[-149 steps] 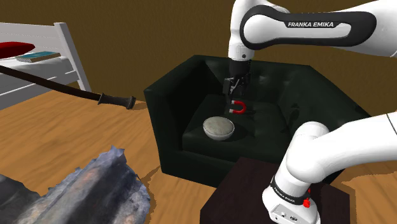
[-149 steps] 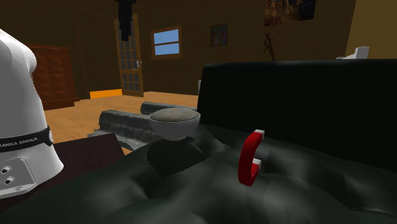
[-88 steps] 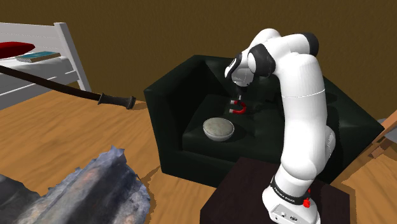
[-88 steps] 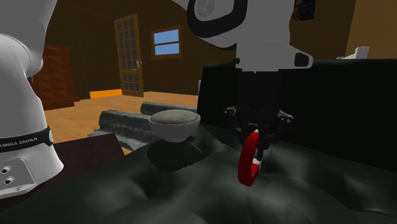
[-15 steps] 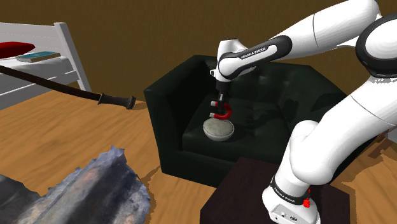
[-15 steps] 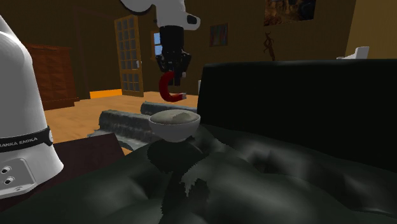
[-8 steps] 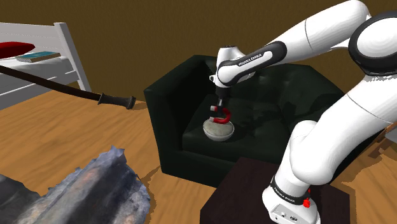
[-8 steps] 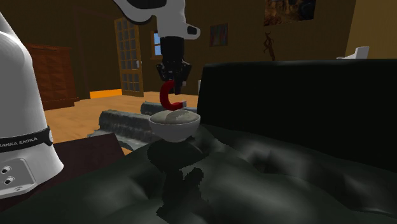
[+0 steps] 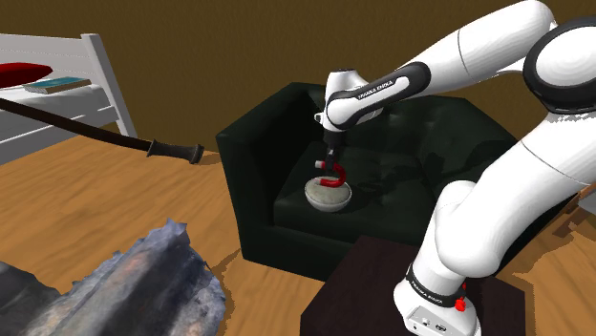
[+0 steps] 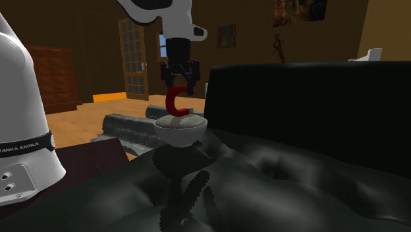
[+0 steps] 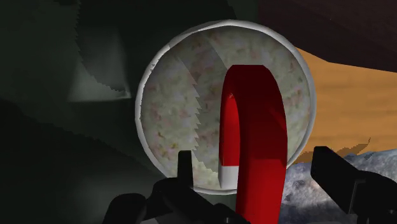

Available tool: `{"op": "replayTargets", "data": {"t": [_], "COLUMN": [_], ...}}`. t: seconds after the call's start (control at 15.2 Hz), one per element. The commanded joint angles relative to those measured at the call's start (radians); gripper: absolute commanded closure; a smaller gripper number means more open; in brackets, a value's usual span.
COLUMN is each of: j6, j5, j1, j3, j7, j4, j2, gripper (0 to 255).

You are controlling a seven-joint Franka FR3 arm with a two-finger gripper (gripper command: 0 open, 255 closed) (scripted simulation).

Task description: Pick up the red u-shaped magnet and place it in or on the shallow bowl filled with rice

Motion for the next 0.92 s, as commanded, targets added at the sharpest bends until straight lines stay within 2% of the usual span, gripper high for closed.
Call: {"op": "replayTargets", "data": {"t": [0.0,0.13,0.4,0.86], "j6": [0.0,0.0,-0.141,-0.141], "j5": [0.0,0.0,-0.003,-0.003], "j1": [0.0,0.0,-0.002,-0.002], "j3": [0.0,0.0,0.024,0.024], "j7": [0.0,0.0,0.009,0.009], "j4": [0.0,0.0,0.084,0.084], "j2": [0.0,0.0,-0.059,-0.059], "gripper": [0,0,0,0]}}
